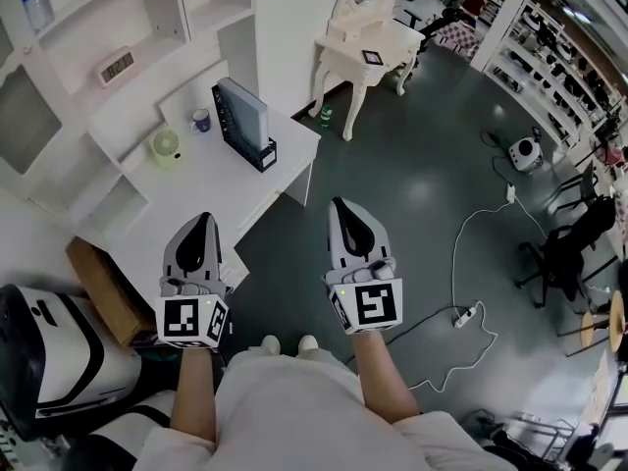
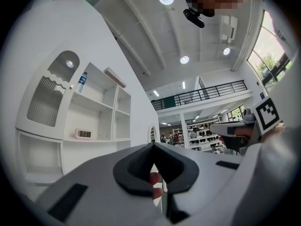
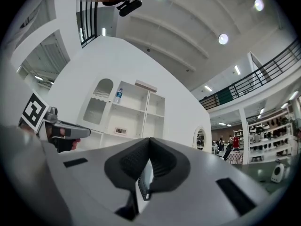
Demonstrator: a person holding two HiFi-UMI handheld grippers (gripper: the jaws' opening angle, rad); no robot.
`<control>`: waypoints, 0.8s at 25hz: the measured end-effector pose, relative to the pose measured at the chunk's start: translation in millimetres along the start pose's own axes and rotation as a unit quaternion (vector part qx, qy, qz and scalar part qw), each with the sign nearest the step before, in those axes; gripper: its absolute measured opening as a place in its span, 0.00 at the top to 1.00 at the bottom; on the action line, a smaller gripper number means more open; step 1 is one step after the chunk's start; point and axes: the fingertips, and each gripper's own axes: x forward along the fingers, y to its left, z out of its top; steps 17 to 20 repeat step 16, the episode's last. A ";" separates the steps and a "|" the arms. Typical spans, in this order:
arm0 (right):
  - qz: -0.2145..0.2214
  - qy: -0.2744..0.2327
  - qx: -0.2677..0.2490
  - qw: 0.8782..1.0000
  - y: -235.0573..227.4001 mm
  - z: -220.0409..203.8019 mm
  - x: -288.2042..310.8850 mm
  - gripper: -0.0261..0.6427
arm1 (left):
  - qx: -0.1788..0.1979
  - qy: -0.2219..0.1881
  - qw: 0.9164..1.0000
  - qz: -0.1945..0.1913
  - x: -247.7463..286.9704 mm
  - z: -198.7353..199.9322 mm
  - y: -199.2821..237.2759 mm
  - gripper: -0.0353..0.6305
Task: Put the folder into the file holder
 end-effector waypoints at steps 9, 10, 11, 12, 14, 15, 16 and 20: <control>0.003 0.001 0.009 1.000 2.7 -3.4 -0.4 0.97 | -0.001 -0.001 1.000 0.000 -1.2 -0.5 0.8 0.95; 0.003 0.001 0.010 1.000 3.2 -3.8 -0.4 0.97 | -0.003 0.000 1.000 0.001 -1.9 -1.2 1.8 0.95; 0.003 0.001 0.011 1.000 3.6 -4.4 -0.2 0.97 | -0.003 0.000 1.000 0.002 -2.5 -1.9 2.9 0.95; 0.003 0.001 0.012 1.000 4.1 -5.2 0.1 0.97 | -0.003 -0.001 1.000 0.002 -2.7 -2.2 3.9 0.95; 0.002 0.002 0.014 1.000 4.8 -6.5 1.4 0.97 | -0.001 -0.002 1.000 0.001 -2.5 -2.1 5.9 0.95; 0.002 0.002 0.014 1.000 5.2 -7.1 2.1 0.97 | -0.001 -0.002 1.000 0.001 -2.4 -2.1 6.9 0.95; 0.001 0.003 0.015 1.000 5.6 -7.6 2.9 0.97 | -0.001 -0.002 1.000 0.001 -2.3 -2.1 8.0 0.95; 0.001 0.003 0.015 1.000 5.6 -7.6 2.9 0.97 | -0.001 -0.002 1.000 0.001 -2.3 -2.1 8.0 0.95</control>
